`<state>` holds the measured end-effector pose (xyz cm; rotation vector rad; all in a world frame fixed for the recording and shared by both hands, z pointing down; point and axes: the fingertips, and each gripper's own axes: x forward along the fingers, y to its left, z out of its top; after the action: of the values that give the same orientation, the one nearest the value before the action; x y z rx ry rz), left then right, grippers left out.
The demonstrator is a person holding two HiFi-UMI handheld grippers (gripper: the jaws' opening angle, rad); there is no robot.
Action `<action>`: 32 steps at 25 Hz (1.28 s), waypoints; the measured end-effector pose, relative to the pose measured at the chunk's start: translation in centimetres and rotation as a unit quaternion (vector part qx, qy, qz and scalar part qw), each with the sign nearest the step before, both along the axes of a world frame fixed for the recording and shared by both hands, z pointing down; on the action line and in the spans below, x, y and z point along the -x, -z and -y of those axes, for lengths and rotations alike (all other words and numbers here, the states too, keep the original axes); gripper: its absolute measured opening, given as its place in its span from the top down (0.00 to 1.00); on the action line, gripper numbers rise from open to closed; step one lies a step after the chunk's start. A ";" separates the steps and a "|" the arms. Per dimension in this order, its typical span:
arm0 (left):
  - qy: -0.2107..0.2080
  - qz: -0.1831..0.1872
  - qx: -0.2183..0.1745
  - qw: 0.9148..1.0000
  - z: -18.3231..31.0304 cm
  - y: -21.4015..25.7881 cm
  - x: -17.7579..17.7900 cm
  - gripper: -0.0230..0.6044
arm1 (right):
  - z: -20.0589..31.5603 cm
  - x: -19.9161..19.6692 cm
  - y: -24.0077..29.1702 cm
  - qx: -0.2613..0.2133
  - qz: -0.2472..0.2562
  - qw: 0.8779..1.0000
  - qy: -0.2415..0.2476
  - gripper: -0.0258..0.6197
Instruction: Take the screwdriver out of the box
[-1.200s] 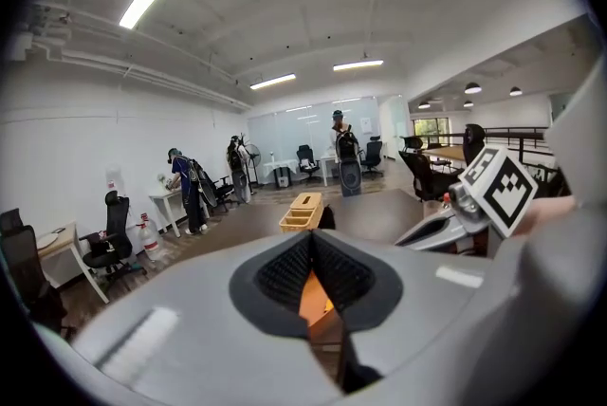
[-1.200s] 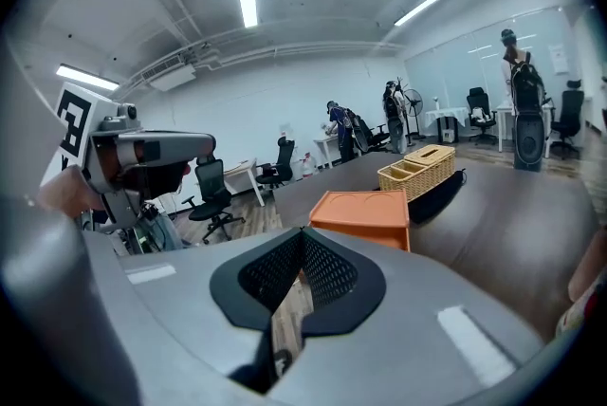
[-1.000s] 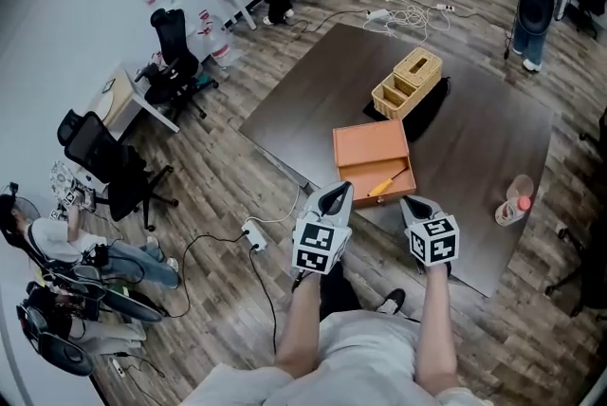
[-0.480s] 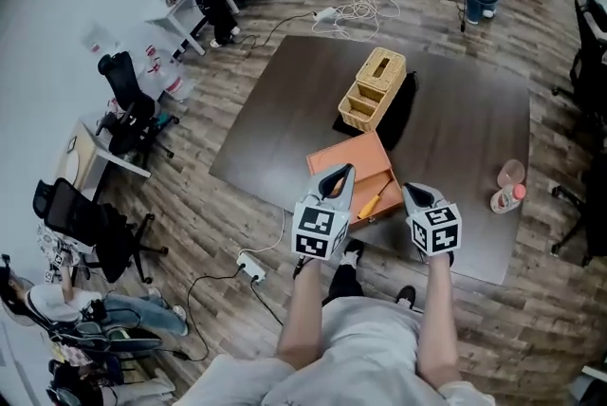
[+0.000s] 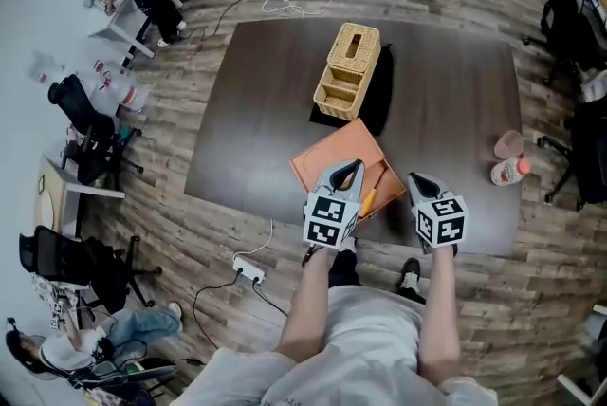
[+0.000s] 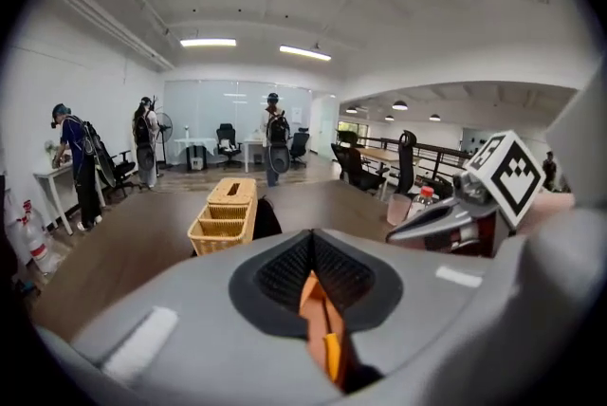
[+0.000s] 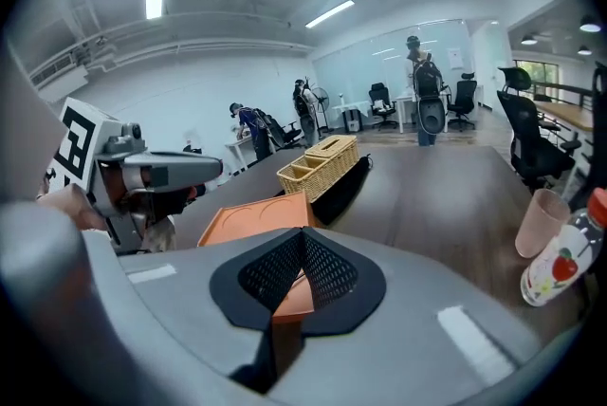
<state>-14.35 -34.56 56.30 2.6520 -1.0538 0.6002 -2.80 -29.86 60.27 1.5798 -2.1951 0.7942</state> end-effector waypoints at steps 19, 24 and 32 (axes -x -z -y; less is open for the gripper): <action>-0.126 0.099 0.197 0.967 -4.2 -15.9 -1.0 0.84 | 0.2 2.0 -4.6 0.060 -0.021 0.997 -0.044 0.96; -0.112 0.119 0.208 0.964 -4.6 -16.8 -0.9 0.82 | -0.3 1.6 -4.4 0.058 -0.022 0.998 -0.026 0.96; -0.083 0.155 0.218 0.960 -5.3 -18.6 -1.0 0.76 | -1.4 -0.1 -4.2 0.055 -0.020 0.998 -0.005 0.96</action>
<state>-13.31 -29.28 74.90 2.3114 -0.6652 1.1646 -2.75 -28.43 64.47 1.5413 -2.0807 0.8641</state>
